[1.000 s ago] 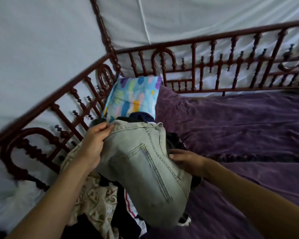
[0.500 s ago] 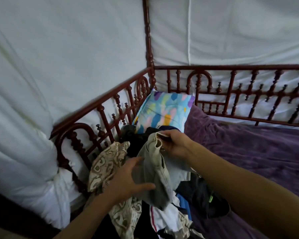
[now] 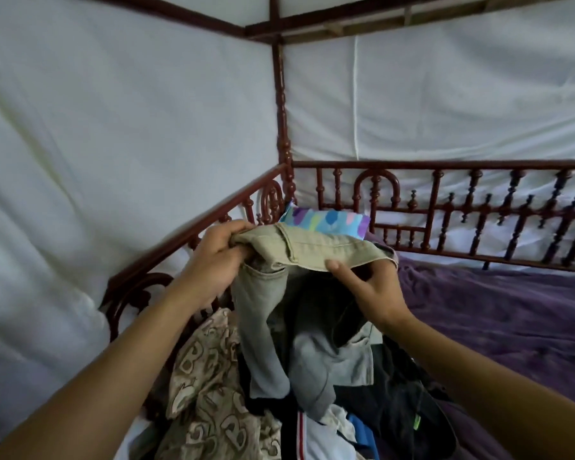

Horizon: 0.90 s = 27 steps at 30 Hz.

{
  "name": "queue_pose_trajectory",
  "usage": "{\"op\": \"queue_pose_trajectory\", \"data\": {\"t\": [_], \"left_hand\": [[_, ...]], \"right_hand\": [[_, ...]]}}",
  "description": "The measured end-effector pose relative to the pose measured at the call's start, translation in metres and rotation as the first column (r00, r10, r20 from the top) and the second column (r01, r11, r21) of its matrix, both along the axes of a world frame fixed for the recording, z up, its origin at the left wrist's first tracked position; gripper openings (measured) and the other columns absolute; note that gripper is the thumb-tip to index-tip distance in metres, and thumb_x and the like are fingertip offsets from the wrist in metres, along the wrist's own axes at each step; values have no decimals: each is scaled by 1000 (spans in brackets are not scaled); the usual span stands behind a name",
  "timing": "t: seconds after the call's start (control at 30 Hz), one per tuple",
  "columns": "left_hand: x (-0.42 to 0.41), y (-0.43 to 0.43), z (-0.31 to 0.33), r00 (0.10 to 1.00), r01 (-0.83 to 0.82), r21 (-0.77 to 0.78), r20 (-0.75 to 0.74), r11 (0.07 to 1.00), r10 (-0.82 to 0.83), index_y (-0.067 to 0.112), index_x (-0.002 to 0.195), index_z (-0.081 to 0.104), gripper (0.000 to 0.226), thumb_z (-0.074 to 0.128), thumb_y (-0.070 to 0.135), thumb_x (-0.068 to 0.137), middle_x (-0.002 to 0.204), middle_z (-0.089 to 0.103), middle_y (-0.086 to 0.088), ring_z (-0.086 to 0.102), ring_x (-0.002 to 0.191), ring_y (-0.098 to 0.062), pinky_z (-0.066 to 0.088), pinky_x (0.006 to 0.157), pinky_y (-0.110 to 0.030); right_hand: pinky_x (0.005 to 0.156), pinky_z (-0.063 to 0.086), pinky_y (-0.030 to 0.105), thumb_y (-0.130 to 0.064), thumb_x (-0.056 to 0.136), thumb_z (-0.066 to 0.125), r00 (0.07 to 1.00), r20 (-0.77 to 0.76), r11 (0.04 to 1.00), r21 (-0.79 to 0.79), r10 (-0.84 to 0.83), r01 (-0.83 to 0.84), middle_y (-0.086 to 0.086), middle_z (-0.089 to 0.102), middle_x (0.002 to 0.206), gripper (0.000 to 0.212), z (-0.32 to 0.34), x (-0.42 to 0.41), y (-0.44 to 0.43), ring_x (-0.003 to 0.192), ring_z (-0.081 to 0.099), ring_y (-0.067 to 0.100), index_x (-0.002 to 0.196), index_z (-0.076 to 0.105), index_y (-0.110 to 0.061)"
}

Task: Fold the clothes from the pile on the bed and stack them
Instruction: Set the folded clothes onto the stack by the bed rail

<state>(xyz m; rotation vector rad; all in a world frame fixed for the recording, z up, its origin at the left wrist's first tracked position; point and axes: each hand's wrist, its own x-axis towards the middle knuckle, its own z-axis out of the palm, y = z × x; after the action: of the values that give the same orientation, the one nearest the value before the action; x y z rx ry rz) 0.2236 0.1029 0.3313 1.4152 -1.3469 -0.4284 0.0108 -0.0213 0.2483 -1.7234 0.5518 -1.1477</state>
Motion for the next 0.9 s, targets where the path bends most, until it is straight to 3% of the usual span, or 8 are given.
{"op": "queue_pose_trajectory", "data": {"t": [0.17, 0.27, 0.33, 0.4, 0.47, 0.57, 0.67, 0.9], "left_hand": [[14, -10, 58, 999, -42, -155, -34, 987, 37, 23, 80, 72, 15, 74, 36, 75, 81, 74, 1, 69, 76, -13, 54, 70, -29], [6, -15, 73, 1000, -13, -243, 14, 970, 16, 22, 75, 70, 9, 70, 23, 84, 74, 71, 6, 64, 68, -6, 51, 64, -22], [-7, -21, 77, 995, 34, -268, 100, 963, -7, 17, 74, 68, 12, 68, 19, 86, 68, 68, 3, 60, 64, -7, 49, 60, -22], [-25, -26, 81, 982, 101, -255, 183, 962, -55, 14, 77, 68, 11, 68, 17, 87, 70, 67, -9, 61, 66, -12, 49, 61, -27], [-41, -31, 82, 961, 182, -234, 248, 955, -122, 18, 81, 71, 7, 68, 15, 87, 73, 70, -3, 64, 67, -8, 49, 61, -21], [-42, -38, 77, 943, 186, -199, 311, 962, -118, 16, 86, 73, 5, 69, 17, 86, 76, 72, 2, 65, 68, -5, 49, 63, -16], [-22, -47, 71, 940, 109, -185, 340, 977, -41, 24, 82, 71, 8, 68, 18, 87, 72, 70, 11, 62, 66, 0, 47, 63, -14], [-29, -92, 37, 889, -115, -198, 417, 973, 190, 29, 66, 52, 28, 57, 30, 94, 61, 52, 11, 48, 59, -5, 38, 60, -31]], "right_hand": [[82, 54, 31, -56, 76, 69, 893, 11, 756, -527, -450, 388, -7, 54, 119, 62, 12, -32, 1, 105, 55, 8, 127, 48, -27], [89, 49, 50, -60, 70, 67, 735, 51, 576, -585, -677, 571, 2, 37, 138, 84, 30, -50, -14, 120, 47, 26, 140, 35, -28], [100, 43, 52, -67, 61, 70, 731, -153, 656, -586, -666, 475, 2, 35, 146, 105, 34, -53, -21, 127, 43, 27, 147, 21, -34], [96, 48, 40, -64, 55, 79, 788, -467, 903, -347, -401, 254, -5, 50, 136, 113, 21, -45, -14, 113, 55, 14, 146, 16, -42], [88, 53, 33, -54, 56, 85, 775, -616, 990, -88, -140, 109, -11, 63, 114, 93, -11, -36, -3, 98, 63, 9, 135, 38, -40], [70, 53, 30, -45, 64, 82, 646, -757, 993, -27, -97, 119, -10, 66, 84, 31, -58, -46, 9, 86, 67, 15, 82, 60, -34], [56, 38, 29, -60, 69, 73, 529, -821, 969, -108, -213, 222, -13, 55, 59, 34, -67, -82, 13, 68, 59, 11, 58, 55, -34], [51, 37, 26, -64, 73, 66, 522, -682, 858, -405, -513, 315, -12, 57, 64, 32, -3, -189, 26, 62, 54, 4, 67, 50, -37]]}}
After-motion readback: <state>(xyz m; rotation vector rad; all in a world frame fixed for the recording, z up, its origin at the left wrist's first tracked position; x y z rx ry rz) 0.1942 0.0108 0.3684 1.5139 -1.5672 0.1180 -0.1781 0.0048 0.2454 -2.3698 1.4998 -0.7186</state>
